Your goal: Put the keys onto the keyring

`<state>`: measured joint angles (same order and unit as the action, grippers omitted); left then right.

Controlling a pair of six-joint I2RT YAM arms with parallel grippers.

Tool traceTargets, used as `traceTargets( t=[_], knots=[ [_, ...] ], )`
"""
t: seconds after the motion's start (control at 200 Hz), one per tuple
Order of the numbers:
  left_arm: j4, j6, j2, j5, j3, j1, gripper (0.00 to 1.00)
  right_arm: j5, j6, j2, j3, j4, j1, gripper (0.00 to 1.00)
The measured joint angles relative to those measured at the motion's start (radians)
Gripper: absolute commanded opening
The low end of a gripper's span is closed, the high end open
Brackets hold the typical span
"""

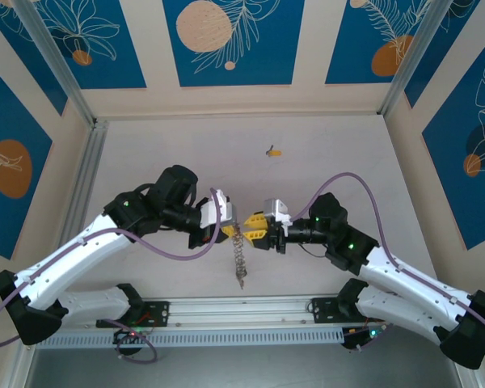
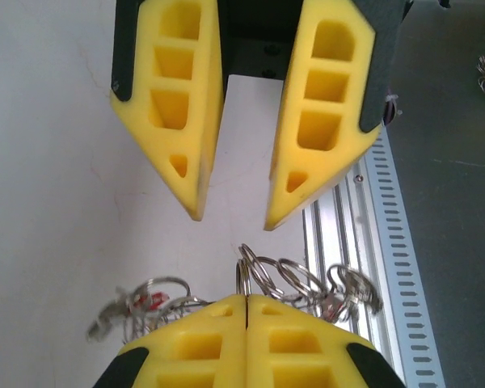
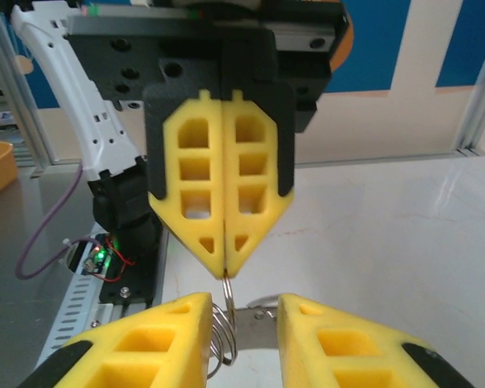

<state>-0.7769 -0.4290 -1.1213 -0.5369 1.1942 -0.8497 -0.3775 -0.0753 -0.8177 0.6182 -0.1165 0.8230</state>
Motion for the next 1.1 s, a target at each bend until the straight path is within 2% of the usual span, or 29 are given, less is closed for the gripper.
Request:
traceTargets(
  t=[0.35,0.815,0.995,1.095],
  knots=[
    [-0.002,0.000,0.000,0.011,0.000,-0.005,0.00,-0.022,0.000,-0.065,0.026,-0.002,0.018,0.25],
    [0.005,0.000,0.000,0.015,0.000,-0.006,0.00,0.013,-0.015,-0.087,0.031,0.029,0.042,0.24],
    [0.013,0.000,0.000,0.018,0.000,-0.006,0.00,0.019,-0.026,-0.109,0.031,0.027,0.044,0.15],
    [0.012,0.000,0.000,0.023,0.000,-0.006,0.00,0.019,-0.033,-0.117,0.031,0.027,0.045,0.04]
  ],
)
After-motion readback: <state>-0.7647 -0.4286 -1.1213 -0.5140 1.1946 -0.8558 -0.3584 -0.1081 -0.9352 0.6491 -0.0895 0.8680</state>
